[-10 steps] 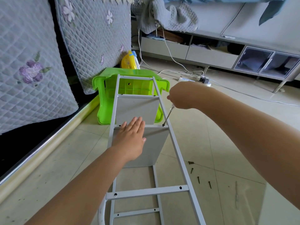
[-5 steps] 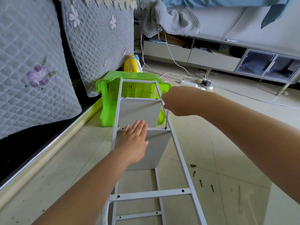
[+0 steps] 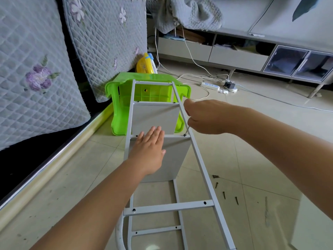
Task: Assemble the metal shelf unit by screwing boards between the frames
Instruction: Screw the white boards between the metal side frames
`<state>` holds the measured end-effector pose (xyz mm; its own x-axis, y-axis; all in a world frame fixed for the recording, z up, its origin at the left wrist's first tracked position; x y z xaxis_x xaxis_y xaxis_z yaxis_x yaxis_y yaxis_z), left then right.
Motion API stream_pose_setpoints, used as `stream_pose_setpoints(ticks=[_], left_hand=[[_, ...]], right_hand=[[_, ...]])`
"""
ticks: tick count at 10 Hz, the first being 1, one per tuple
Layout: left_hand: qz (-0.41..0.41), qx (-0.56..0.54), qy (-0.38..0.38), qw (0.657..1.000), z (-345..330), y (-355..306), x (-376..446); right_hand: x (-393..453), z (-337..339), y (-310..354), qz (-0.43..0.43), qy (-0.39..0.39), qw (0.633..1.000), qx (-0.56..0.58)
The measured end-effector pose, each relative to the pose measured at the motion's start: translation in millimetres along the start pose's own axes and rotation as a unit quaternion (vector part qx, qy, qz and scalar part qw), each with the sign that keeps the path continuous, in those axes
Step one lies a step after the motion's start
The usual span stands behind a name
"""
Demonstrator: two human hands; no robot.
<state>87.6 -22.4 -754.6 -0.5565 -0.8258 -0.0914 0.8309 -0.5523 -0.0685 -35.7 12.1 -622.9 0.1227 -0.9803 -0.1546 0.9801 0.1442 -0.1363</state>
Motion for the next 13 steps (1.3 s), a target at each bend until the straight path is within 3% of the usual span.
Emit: stream_pose_setpoints(ticks=[3, 5, 6, 7, 9, 11, 13], left_hand=[[0.005, 0.001, -0.004, 1.000, -1.1, 0.6, 0.0], [0.004, 0.005, 0.001, 1.000, -0.6, -0.2, -1.3], [0.001, 0.006, -0.002, 1.000, -0.7, -0.7, -0.5], [0.003, 0.008, 0.000, 1.000, -1.3, -0.5, -0.7], [0.002, 0.010, 0.000, 1.000, -0.6, -1.2, -0.6], [0.002, 0.015, 0.000, 1.000, -0.7, -1.5, -2.7], [0.003, 0.021, -0.002, 1.000, -1.1, -1.6, -0.5]], right_hand=[[8.9, 10.0, -15.2, -0.030, -0.061, 0.996, -0.066], [16.6, 5.7, -20.0, -0.108, 0.008, 0.990, -0.092], [16.0, 1.7, -20.6, -0.090, 0.025, 0.995, 0.025], [13.6, 4.0, -16.6, -0.041, 0.035, 0.998, 0.037], [13.2, 10.9, -11.1, -0.019, -0.021, 0.997, -0.076], [30.2, 3.0, -15.8, -0.080, 0.020, 0.989, -0.122], [13.7, 9.4, -0.9, -0.037, 0.080, 0.990, -0.110]])
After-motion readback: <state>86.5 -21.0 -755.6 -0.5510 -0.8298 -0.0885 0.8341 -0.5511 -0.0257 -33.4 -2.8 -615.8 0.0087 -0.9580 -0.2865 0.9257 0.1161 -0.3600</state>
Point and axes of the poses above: each hand's wrist, its own x-axis towards the middle knuckle, its own z-axis out of the back of the hand, y = z × x, the point moved 3 cm from there along x, towards the middle knuckle
